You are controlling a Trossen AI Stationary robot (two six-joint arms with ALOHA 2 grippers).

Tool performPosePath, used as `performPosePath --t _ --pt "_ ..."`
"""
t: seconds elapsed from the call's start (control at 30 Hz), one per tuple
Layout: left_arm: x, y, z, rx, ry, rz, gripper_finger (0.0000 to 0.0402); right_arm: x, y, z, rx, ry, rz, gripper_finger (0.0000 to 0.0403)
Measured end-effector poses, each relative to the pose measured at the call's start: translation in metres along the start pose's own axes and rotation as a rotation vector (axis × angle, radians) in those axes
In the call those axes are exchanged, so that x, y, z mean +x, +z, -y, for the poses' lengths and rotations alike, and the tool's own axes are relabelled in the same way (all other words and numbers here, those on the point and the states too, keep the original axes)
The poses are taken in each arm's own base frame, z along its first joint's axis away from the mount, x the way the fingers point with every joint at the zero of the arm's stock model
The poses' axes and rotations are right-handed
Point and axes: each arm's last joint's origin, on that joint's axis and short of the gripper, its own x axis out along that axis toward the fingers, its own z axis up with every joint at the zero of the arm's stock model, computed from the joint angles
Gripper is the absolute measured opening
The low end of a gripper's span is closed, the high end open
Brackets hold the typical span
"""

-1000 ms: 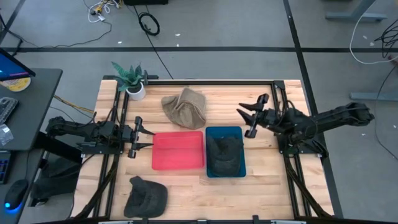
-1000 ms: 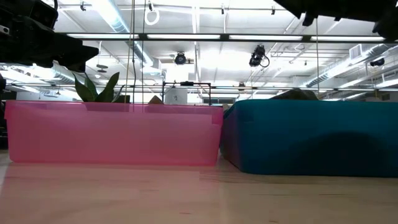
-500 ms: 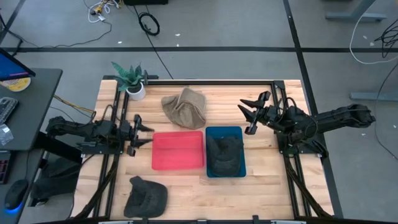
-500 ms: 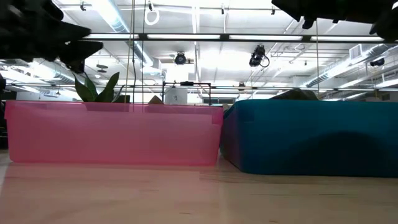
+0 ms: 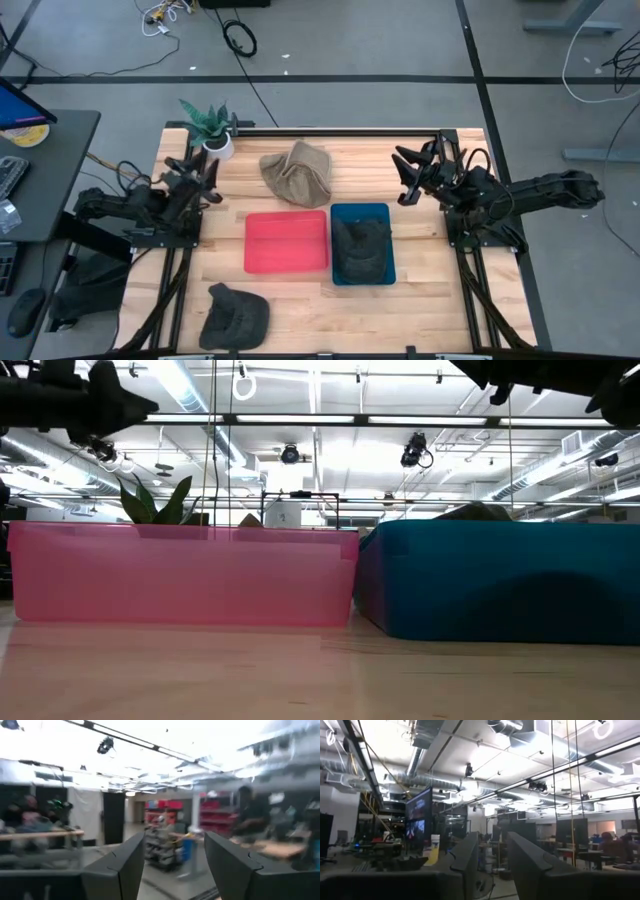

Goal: Pick & Place hat
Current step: Put the black cap into the blue bin

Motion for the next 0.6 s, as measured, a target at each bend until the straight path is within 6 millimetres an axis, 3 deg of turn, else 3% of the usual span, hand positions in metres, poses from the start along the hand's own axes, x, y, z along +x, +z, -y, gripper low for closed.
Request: performPosePath --t 0.23,0.6 --pt "-0.001 0.003 0.007 -0.075 -0.229 0.106 0.0209 0.0 -0.002 0.0 -0.003 0.003 -0.015 0.0111" --pt "0.016 0.045 0.008 -0.138 -0.211 -0.082 0.0209 0.0 -0.005 -0.001 -0.011 0.011 -0.044 0.0111"
